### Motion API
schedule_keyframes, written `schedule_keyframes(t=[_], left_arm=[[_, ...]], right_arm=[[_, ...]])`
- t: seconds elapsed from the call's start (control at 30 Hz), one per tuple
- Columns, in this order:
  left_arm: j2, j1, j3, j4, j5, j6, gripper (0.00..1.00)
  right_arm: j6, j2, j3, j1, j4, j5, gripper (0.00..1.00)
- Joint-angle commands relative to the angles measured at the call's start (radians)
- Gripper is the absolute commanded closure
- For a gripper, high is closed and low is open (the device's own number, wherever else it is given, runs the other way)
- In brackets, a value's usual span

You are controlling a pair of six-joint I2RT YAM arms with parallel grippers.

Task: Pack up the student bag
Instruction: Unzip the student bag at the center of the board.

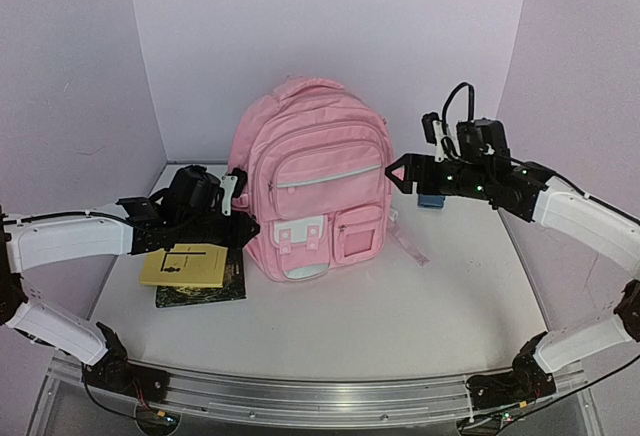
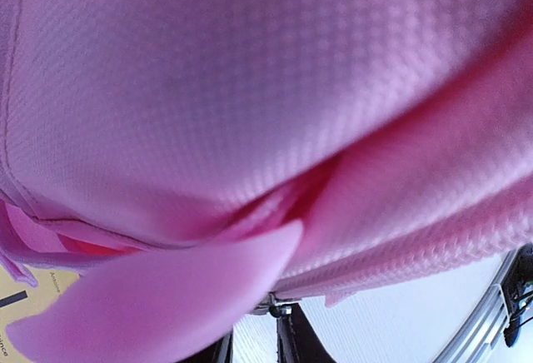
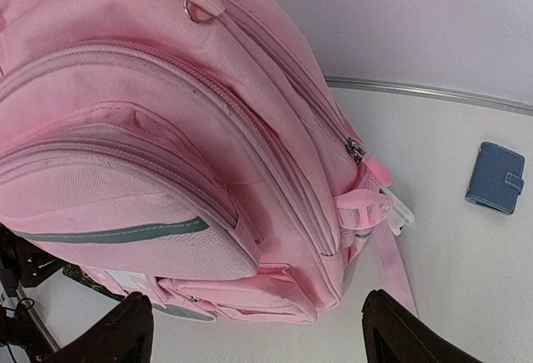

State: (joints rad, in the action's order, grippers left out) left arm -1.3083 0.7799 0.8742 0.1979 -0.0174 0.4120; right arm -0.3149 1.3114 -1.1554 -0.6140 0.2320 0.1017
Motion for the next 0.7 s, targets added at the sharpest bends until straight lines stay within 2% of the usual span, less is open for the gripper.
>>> schedule_keyframes(t=[0.0, 0.17, 0.5, 0.67], left_arm=[[0.022, 0.001, 0.014, -0.049, 0.009, -0.016, 0.88], [0.037, 0.001, 0.015, -0.024, 0.013, -0.016, 0.99], [0.104, 0.001, 0.077, 0.079, 0.143, 0.017, 1.0], [0.096, -0.001, 0.147, 0.119, 0.159, 0.037, 1.0]], right_arm=[[0.011, -0.035, 0.007, -0.002, -0.036, -0.013, 0.14], [0.011, -0.045, 0.011, -0.003, -0.037, -0.019, 0.14], [0.022, -0.03, 0.025, -0.002, -0.036, -0.035, 0.14], [0.024, -0.026, 0.022, -0.002, -0.035, -0.039, 0.15]])
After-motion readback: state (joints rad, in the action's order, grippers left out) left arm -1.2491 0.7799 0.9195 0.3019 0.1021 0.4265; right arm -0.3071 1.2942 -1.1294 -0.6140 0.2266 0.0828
